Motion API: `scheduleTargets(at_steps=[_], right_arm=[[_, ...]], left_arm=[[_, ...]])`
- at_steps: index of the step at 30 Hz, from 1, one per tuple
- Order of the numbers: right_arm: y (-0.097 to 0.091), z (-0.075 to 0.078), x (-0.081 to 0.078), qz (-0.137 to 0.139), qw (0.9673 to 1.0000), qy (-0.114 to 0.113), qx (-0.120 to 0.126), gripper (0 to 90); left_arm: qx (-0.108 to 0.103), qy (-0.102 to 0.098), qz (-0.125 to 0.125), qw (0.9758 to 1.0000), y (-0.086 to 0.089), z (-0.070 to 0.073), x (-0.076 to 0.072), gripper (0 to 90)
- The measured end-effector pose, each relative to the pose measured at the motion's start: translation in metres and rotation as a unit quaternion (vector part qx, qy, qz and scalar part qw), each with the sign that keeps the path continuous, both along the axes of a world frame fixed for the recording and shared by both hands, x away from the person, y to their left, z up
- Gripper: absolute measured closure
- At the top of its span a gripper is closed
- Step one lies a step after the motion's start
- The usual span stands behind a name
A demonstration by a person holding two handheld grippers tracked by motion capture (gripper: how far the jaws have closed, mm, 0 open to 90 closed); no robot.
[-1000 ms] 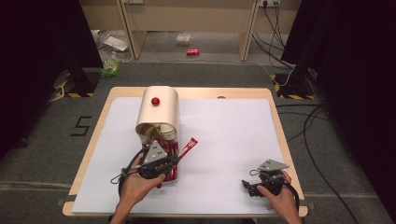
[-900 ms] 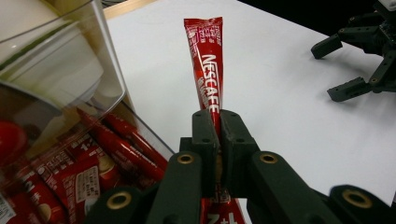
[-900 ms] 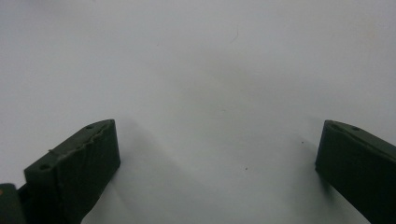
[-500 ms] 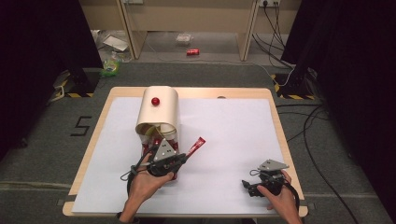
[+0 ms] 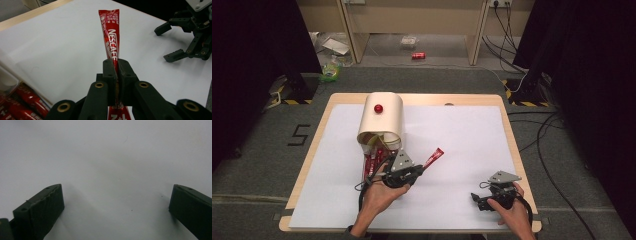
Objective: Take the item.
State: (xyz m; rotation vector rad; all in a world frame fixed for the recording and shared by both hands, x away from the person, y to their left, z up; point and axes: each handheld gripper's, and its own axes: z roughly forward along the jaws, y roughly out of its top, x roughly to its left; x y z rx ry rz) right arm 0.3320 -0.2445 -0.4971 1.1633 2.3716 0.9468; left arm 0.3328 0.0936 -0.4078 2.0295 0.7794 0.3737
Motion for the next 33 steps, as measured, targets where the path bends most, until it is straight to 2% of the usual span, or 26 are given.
scheduleTargets(at_steps=[13,22,33], right_arm=[[0.000,0.000,0.000,0.000,1.0000,0.000,0.001,0.3],[0.000,0.000,0.000,0.000,1.0000,0.000,0.000,0.3],[0.000,0.000,0.000,0.001,1.0000,-0.001,-0.001,0.3]], left_arm=[[-0.001,0.002,-0.019,0.9998,-0.023,0.003,0.003,84.9],[0.009,0.007,-0.028,0.9995,-0.040,0.000,0.006,84.9],[0.022,0.012,-0.018,0.9995,-0.052,-0.007,0.017,84.9]])
